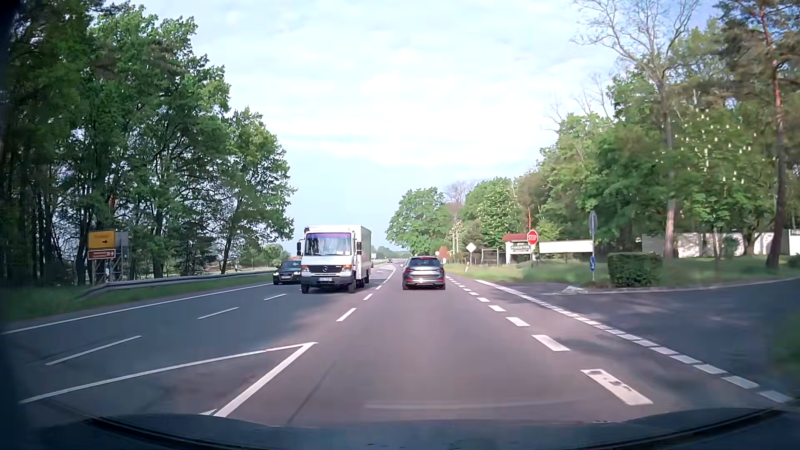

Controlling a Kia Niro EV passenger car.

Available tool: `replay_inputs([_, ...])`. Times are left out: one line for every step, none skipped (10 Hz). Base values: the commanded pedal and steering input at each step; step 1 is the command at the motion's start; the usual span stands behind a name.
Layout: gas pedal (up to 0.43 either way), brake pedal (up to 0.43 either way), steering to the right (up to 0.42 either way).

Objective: Follow the waypoints while adhering to traffic rules and regulations

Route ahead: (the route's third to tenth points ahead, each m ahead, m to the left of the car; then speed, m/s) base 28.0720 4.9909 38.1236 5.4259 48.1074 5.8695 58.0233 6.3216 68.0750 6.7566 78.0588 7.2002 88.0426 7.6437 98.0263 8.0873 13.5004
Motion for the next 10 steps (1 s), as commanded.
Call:
replay_inputs([0.118, 0.0, -0.013])
replay_inputs([0.118, 0.0, -0.014])
replay_inputs([0.118, 0.0, -0.014])
replay_inputs([0.118, 0.0, -0.014])
replay_inputs([0.118, 0.0, -0.014])
replay_inputs([0.118, 0.0, -0.014])
replay_inputs([0.118, 0.0, -0.014])
replay_inputs([0.118, 0.0, -0.014])
replay_inputs([0.118, 0.0, -0.014])
replay_inputs([0.118, 0.0, -0.014])
